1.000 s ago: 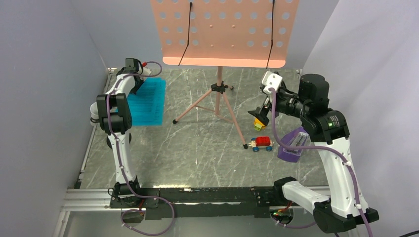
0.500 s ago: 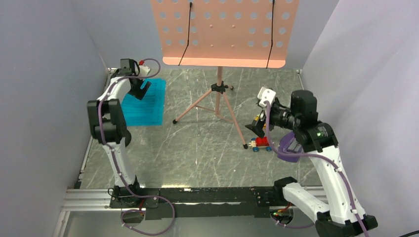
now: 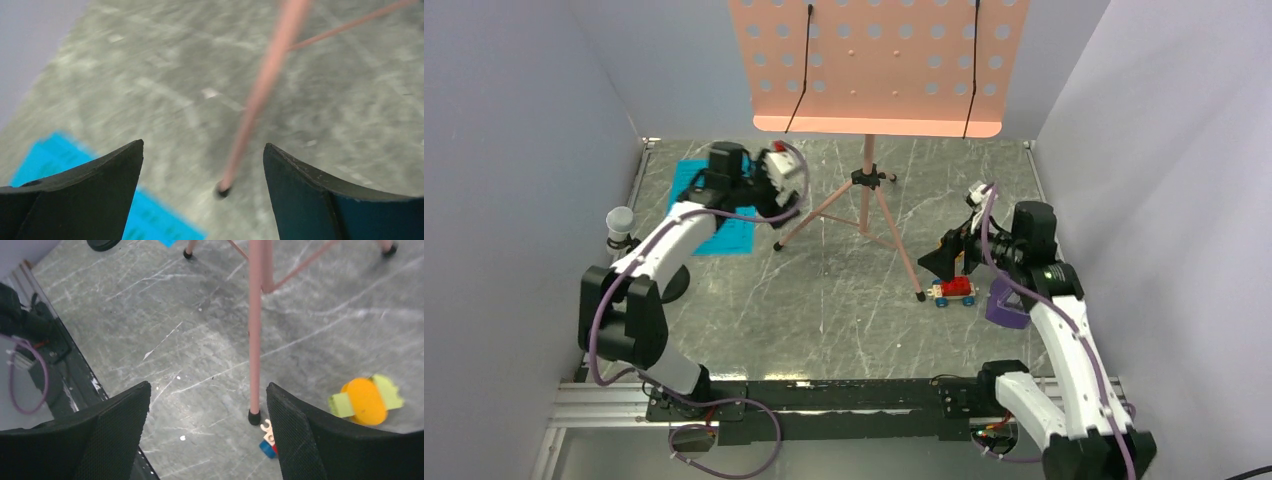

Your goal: Pack up the instrument practice props

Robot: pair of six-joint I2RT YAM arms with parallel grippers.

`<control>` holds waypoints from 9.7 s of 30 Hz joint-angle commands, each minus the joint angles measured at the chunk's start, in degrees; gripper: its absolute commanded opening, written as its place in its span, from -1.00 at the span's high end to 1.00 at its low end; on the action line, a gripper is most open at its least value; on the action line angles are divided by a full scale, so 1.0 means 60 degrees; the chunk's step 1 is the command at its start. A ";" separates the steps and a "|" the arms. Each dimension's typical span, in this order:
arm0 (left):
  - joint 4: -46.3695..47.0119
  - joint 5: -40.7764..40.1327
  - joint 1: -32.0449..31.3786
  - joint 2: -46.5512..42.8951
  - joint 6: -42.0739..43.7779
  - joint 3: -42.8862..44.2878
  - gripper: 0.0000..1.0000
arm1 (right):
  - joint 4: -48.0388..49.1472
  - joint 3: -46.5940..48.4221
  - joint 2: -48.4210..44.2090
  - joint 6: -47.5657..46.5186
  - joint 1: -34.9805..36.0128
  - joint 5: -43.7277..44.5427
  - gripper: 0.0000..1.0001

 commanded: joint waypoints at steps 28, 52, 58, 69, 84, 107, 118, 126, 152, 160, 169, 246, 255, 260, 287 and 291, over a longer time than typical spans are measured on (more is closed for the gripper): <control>0.2440 0.0042 -0.1579 0.1675 -0.2109 0.0549 -0.75 | 0.3997 -0.0202 0.4682 0.0358 0.2814 -0.1181 -0.87; -0.0257 0.0687 -0.1613 0.1034 -0.0665 0.0492 -0.78 | 0.9546 0.2576 0.7766 1.0853 0.0102 -0.3559 -0.41; -0.0352 0.0417 -0.1762 0.0887 -0.0519 0.0466 -0.79 | 0.9814 0.3078 0.8524 1.1472 0.0215 -0.3731 -0.05; -0.0477 0.0240 -0.1952 0.0748 -0.0323 0.0304 -0.80 | 0.9840 0.3628 0.9101 1.1666 0.0542 -0.3825 0.18; -0.0452 0.0117 -0.1952 0.0987 -0.0247 0.0501 -0.81 | 1.0191 0.3446 0.9104 1.1748 0.0586 -0.4132 0.63; -0.0585 -0.0083 -0.1952 0.1242 0.0019 0.0678 -0.82 | 1.4659 0.2174 0.8567 1.1182 0.0602 -0.5509 1.00; -0.1636 -0.0908 -0.1967 0.1455 0.1135 0.0861 -0.82 | 0.8271 0.1173 0.5991 -0.3322 0.0988 -0.3721 1.00; -0.1582 -0.1021 -0.1996 0.1422 0.1168 0.0670 -0.82 | 0.7071 0.0926 0.5617 -1.0829 0.1082 -0.4462 1.00; -0.0187 0.0227 -0.2011 0.0843 -0.0201 0.0021 -0.82 | 0.7418 -0.2979 0.1777 -1.3162 0.0719 -0.1926 -1.00; 0.0361 0.0698 -0.2011 0.0328 -0.1129 -0.0507 -0.83 | 0.6081 -0.1409 0.1493 -0.1917 0.0926 0.1423 -0.96; 0.0576 0.0821 -0.2006 0.0201 -0.1506 -0.0815 -0.82 | 0.8231 -0.0331 0.3688 0.5845 0.0783 -0.1541 -0.83; -0.0166 0.0347 -0.1997 0.0501 -0.0542 -0.0938 -0.84 | 0.7758 0.0762 0.7652 0.6214 0.0140 -0.0820 -0.06; -0.0246 0.0264 -0.2008 0.0559 -0.0535 -0.0812 -0.85 | 0.7999 0.1922 0.8211 0.6972 -0.0085 -0.0194 -0.33; -0.0276 0.0293 -0.2007 0.0534 -0.0535 -0.0918 -0.85 | 0.8562 0.2709 0.8438 0.7861 -0.0240 -0.0187 -0.53; -0.0264 0.0302 -0.2009 0.0518 -0.0461 -0.0943 -0.86 | 1.0082 0.1858 0.7607 0.8840 0.0179 -0.1439 -0.58; -0.0207 0.0342 -0.2011 0.0563 -0.0502 -0.0958 -0.86 | 1.0225 0.1683 0.7430 0.9011 0.0182 -0.1460 -0.59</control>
